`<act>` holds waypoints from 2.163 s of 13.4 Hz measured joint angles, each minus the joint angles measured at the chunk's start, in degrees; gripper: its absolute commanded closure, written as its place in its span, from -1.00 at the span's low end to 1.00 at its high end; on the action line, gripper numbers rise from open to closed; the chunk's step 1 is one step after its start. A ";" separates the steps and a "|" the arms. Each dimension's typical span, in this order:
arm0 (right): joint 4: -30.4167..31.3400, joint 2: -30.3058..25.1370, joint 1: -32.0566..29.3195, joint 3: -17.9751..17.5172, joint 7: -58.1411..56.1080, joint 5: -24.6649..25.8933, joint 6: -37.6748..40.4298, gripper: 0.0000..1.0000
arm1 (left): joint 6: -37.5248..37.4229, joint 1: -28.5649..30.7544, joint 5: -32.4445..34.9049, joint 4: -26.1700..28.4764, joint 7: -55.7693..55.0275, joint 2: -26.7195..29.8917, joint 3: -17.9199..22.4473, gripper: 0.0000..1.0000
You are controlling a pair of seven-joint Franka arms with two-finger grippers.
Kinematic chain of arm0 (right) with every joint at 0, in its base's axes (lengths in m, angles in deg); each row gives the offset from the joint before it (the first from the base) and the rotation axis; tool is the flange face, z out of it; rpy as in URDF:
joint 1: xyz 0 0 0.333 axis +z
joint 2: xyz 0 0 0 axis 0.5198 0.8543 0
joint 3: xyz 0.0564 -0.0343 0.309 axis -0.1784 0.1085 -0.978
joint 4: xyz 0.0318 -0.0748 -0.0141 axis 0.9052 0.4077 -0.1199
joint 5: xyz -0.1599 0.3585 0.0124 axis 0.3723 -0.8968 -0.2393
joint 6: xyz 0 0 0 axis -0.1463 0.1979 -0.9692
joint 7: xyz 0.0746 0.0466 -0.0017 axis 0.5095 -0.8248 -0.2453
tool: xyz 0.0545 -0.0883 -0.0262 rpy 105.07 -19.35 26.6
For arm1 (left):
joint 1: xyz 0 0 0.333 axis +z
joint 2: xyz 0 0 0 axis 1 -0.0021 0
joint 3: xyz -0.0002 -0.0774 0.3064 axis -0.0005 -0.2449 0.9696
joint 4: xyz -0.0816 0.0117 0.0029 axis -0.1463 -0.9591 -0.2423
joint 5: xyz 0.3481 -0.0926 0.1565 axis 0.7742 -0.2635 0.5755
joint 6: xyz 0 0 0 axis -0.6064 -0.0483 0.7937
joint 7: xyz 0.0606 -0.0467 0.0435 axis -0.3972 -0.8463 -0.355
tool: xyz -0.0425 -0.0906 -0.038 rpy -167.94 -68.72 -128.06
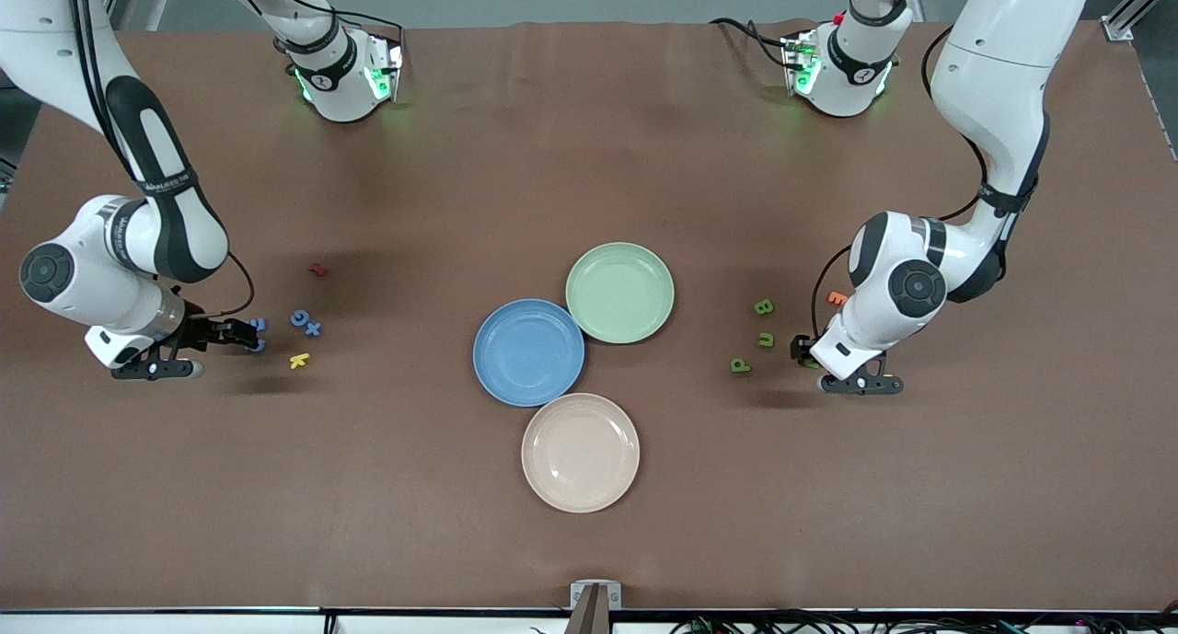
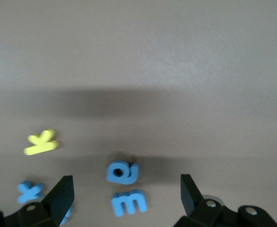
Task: Sort letters by color into matching plates
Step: 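Reach the left gripper to green N while the right gripper reaches blue a, then grasp green N with the left gripper while the right gripper grasps blue a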
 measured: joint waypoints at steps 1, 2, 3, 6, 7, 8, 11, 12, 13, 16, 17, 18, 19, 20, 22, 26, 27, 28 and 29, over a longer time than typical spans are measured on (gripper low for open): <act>-0.01 0.78 -0.12 -0.01 -0.03 -0.06 -0.30 -0.96 | 0.23 -0.02 0.00 -0.14 -0.39 -0.33 -0.04 -0.40; -0.02 1.29 -0.12 -0.04 -0.03 -0.09 -0.42 -0.94 | 0.29 -0.02 0.00 -0.33 -0.74 -0.53 -0.06 -0.38; -0.02 1.71 -0.12 -0.07 -0.03 -0.10 -0.61 -0.91 | 0.29 -0.02 0.00 -0.43 -0.79 -0.63 -0.07 -0.35; -0.01 2.61 -0.12 -0.23 -0.03 -0.20 -0.94 -0.75 | 0.27 -0.02 0.00 -0.43 -0.82 -0.77 -0.07 -0.34; 0.00 3.07 -0.11 -0.29 -0.03 -0.22 -1.16 -0.70 | 0.25 -0.02 0.00 -0.42 -0.83 -0.84 -0.09 -0.34; 0.01 3.67 -0.11 -0.36 -0.03 -0.23 -1.65 -0.60 | 0.24 -0.02 0.00 -0.41 -0.83 -0.89 -0.15 -0.34; -0.06 4.57 -0.12 -0.35 -0.02 -0.23 -2.42 -0.48 | 0.12 -0.03 0.00 -0.29 -1.09 -0.95 -0.35 -0.17; -0.12 4.55 -0.12 -0.32 -0.01 -0.23 -2.41 -0.47 | 0.11 -0.03 0.01 -0.23 -1.40 -0.99 -0.39 -0.07; -0.11 4.55 -0.12 -0.32 -0.01 -0.23 -2.41 -0.42 | 0.11 -0.03 0.01 -0.21 -1.59 -1.03 -0.41 0.04; -0.14 4.53 -0.12 -0.33 -0.01 -0.24 -2.41 -0.11 | 0.09 -0.04 0.02 -0.33 -1.70 -0.91 -0.47 0.34; -0.19 4.45 -0.12 -0.40 -0.01 -0.28 -2.41 0.04 | 0.09 -0.03 0.02 -0.36 -1.71 -0.85 -0.44 0.45; -0.22 4.38 -0.12 -0.49 -0.01 -0.30 -2.38 0.17 | 0.08 -0.03 0.03 -0.39 -1.72 -0.82 -0.44 0.55; -0.22 4.38 -0.12 -0.49 -0.01 -0.30 -2.38 0.28 | 0.07 -0.03 0.03 -0.39 -1.75 -0.81 -0.44 0.61; -0.23 4.30 -0.11 -0.57 -0.01 -0.33 -2.37 0.44 | 0.07 -0.03 0.03 -0.40 -1.95 -0.80 -0.44 0.62; -0.24 3.86 -0.11 -0.63 -0.01 -0.35 -2.09 0.74 | -0.68 -0.04 0.03 -0.62 -2.65 -0.76 -0.47 0.63; -0.24 3.86 -0.12 -0.61 -0.01 -0.36 -2.10 0.90 | -8.41 -0.03 0.03 -2.48 -3.18 1.11 -1.53 0.65; -0.24 3.86 -0.12 -0.61 -0.01 -0.36 -2.09 0.90 | -10.73 0.00 0.02 -2.93 -3.43 2.29 -1.95 0.65; -0.24 3.86 -0.12 -0.61 -0.01 -0.36 -2.09 0.91 | -13.17 0.08 0.02 -3.34 -4.32 3.56 -2.64 0.65; -0.25 3.86 -0.12 -0.61 -0.02 -0.35 -2.08 0.92 | -15.68 0.15 0.02 -3.86 -6.10 4.93 -3.77 0.65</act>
